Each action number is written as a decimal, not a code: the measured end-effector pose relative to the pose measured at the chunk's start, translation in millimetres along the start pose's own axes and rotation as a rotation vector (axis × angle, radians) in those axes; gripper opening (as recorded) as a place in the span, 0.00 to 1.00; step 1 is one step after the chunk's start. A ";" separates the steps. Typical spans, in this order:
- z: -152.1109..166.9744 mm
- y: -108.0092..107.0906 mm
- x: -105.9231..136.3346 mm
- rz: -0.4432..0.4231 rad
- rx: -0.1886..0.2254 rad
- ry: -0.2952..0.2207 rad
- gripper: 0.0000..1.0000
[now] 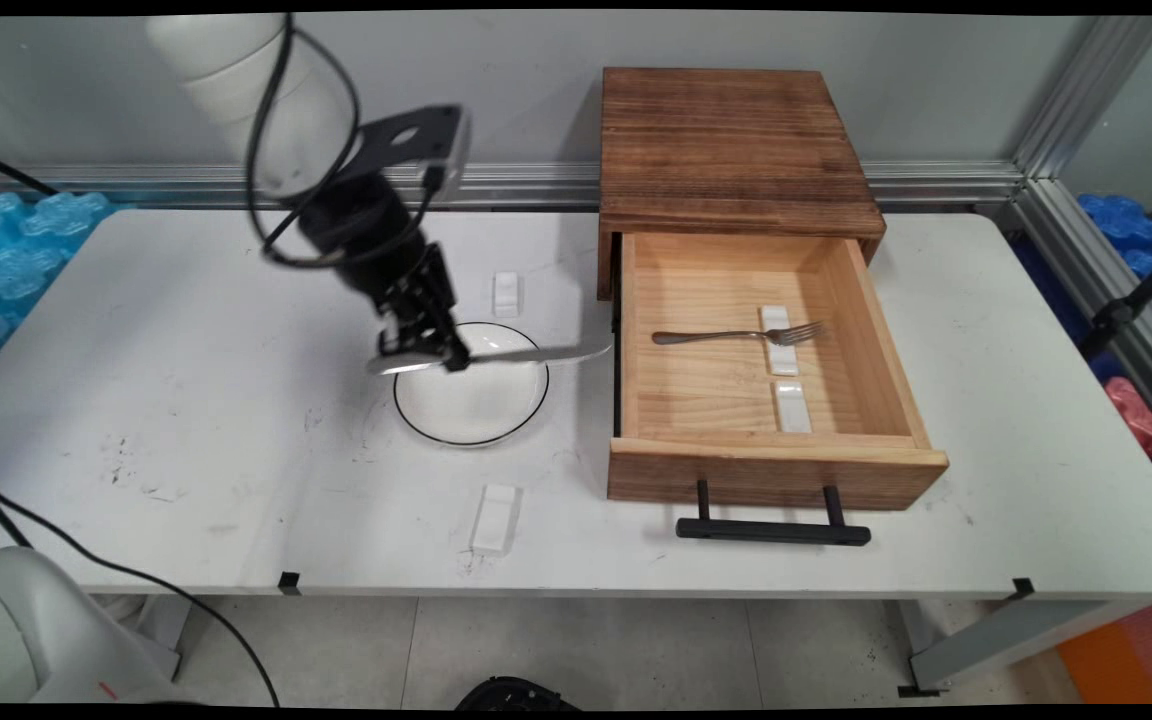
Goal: Place the picked object into the drawer
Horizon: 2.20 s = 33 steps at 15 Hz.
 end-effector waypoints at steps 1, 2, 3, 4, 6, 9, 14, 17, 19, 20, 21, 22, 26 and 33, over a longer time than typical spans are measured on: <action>0.1 -7.6 11.3 0.005 0.002 0.013 0.00; 1.9 -15.0 22.8 0.009 0.003 0.026 0.00; 4.5 -21.2 33.1 0.011 0.005 0.036 0.00; 8.3 -27.8 45.2 0.012 0.007 0.049 0.00; 18.4 -38.2 68.1 0.011 0.007 0.072 0.00; 38.2 -49.6 103.1 0.009 -0.006 0.099 0.00; 73.3 -59.7 154.6 0.004 -0.032 0.118 0.00; 91.0 -64.3 176.0 0.006 -0.037 0.115 0.00; 102.1 -67.0 186.8 0.010 -0.041 0.109 0.00; 106.4 -67.9 190.6 0.011 -0.042 0.107 0.00; 112.9 -69.0 196.0 0.014 -0.045 0.103 0.00; 117.1 -69.6 199.6 0.017 -0.047 0.101 0.00; 136.6 -71.1 215.7 0.026 -0.057 0.092 0.00; 167.9 -72.2 230.5 0.036 -0.068 0.063 0.00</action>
